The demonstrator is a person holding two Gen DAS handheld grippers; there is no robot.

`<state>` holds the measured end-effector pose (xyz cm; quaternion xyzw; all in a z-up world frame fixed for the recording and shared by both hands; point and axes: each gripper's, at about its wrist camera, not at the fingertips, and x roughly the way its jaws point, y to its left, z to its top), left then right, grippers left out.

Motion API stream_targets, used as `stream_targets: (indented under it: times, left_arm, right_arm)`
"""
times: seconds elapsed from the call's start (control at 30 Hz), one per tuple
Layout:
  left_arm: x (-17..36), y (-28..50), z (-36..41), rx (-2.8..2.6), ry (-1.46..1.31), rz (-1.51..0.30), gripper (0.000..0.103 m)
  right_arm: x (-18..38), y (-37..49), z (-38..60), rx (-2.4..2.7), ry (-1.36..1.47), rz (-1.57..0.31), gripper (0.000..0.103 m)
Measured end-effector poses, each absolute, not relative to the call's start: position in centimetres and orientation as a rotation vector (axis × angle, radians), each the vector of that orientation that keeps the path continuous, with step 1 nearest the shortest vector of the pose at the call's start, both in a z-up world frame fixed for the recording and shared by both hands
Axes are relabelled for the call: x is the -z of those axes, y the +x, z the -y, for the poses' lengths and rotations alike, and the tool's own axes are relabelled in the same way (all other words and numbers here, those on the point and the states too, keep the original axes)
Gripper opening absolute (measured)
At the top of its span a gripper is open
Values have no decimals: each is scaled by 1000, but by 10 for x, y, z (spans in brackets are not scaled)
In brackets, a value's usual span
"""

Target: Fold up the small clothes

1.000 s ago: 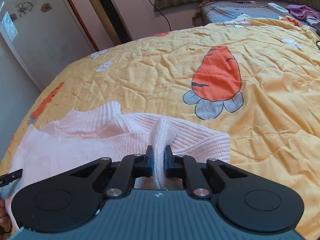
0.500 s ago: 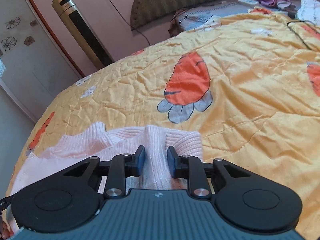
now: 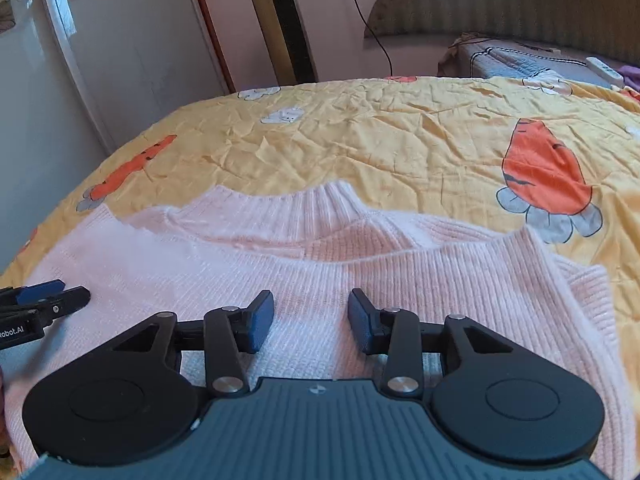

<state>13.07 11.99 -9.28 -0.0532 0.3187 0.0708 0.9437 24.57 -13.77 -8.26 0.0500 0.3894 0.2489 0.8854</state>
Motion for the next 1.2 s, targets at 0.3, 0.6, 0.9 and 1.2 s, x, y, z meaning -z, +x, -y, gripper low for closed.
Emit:
stream_targets:
  times: [0.3, 0.6, 0.9, 1.2]
  left_arm:
    - [83, 121, -117, -162, -109, -645, 67]
    - [46, 53, -149, -312, -268, -601, 68]
    - [76, 10, -206, -424, -706, -692, 70]
    - [93, 23, -198, -389, -821, -642, 74]
  right_arm:
    - [93, 226, 144, -526, 132, -704, 46]
    - [38, 207, 115, -538, 123, -625, 72]
    - [54, 203, 25, -754, -65, -739, 79]
    - [88, 206, 19, -758, -63, -707, 89]
